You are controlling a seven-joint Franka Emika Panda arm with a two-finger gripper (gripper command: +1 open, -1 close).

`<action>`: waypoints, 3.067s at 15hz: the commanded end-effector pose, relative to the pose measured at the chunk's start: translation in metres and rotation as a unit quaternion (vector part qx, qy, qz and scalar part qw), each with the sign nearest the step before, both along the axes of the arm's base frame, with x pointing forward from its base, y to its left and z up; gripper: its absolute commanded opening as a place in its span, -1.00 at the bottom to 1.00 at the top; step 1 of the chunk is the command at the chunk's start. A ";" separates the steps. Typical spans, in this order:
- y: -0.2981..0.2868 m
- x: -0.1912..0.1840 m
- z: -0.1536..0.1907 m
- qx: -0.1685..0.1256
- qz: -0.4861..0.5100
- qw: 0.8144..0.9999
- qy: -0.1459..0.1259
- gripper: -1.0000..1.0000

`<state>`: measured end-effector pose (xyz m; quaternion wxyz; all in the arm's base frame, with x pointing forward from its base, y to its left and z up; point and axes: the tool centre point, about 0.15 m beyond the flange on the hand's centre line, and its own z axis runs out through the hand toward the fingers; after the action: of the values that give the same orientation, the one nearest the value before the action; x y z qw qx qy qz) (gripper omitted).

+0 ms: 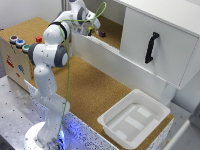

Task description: Pick up the pink block

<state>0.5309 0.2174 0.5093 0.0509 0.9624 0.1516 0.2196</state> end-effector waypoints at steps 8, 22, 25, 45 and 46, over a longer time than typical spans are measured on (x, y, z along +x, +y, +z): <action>0.095 -0.134 -0.014 -0.013 0.317 0.946 0.070 1.00; 0.213 -0.213 -0.021 -0.054 0.542 0.832 0.106 1.00; 0.227 -0.216 -0.026 -0.047 0.548 0.828 0.110 1.00; 0.284 -0.231 -0.059 -0.075 0.598 0.783 0.158 1.00; 0.283 -0.232 -0.061 -0.082 0.598 0.782 0.155 1.00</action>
<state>0.3006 0.4829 0.4493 -0.0656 0.7072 0.6985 0.0874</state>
